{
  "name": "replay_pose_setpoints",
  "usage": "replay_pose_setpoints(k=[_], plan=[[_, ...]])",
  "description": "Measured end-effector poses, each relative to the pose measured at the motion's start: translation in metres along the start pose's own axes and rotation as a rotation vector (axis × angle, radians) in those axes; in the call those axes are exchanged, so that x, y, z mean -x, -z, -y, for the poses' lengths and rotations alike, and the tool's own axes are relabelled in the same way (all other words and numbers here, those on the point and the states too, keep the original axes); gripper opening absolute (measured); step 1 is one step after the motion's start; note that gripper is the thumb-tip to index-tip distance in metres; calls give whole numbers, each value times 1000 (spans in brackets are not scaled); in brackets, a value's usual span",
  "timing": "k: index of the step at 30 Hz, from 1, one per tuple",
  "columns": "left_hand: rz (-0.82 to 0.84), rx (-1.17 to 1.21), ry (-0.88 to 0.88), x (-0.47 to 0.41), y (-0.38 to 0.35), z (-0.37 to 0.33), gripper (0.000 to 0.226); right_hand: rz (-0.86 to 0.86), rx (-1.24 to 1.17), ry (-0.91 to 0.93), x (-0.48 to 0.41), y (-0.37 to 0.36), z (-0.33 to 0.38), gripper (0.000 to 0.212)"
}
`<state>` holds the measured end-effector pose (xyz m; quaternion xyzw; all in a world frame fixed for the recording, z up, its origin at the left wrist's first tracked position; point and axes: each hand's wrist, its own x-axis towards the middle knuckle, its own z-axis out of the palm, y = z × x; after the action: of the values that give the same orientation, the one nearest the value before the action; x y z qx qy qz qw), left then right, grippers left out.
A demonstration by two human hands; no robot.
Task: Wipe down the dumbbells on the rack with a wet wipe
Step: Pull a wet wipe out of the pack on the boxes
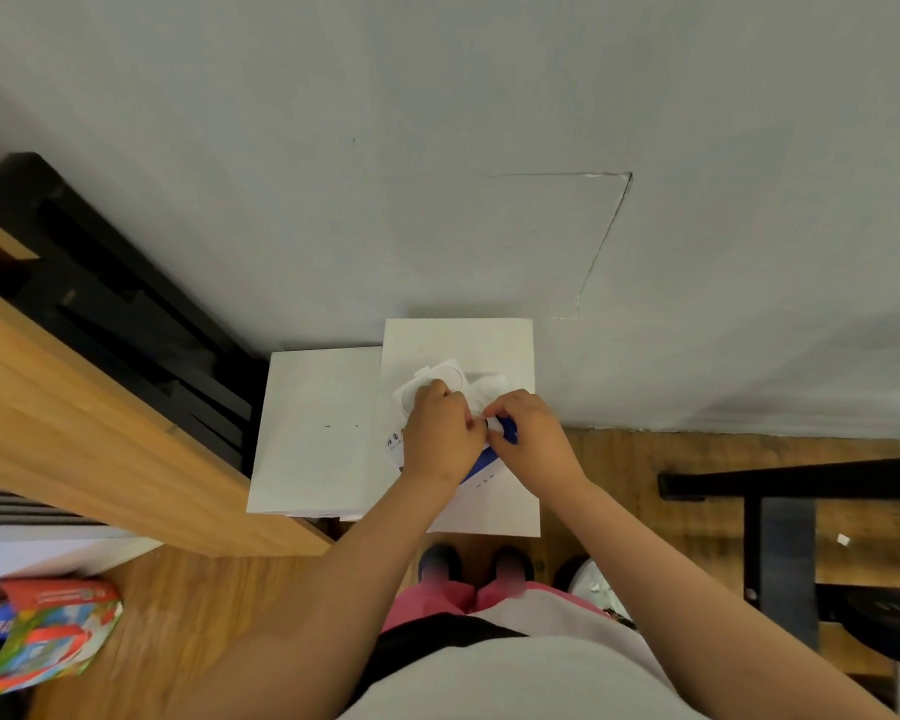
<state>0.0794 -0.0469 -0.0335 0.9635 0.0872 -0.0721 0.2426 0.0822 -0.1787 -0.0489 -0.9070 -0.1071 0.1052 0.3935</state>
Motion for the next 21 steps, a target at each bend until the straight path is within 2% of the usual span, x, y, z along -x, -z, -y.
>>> replay_pose_setpoints(k=[9,15,17,21], plan=[[31,-32,96,-1,-2,-6,24,-106,66,124,11,-8,0,19],[-42,252,24,21,-2,23,21,-136,114,130,14,-11,-1,17],[-60,290,5,32,4,40,12,-131,121,106,15,-11,-2,18],[-51,379,53,51,5,65,15,-87,147,96,15,-11,2,20]])
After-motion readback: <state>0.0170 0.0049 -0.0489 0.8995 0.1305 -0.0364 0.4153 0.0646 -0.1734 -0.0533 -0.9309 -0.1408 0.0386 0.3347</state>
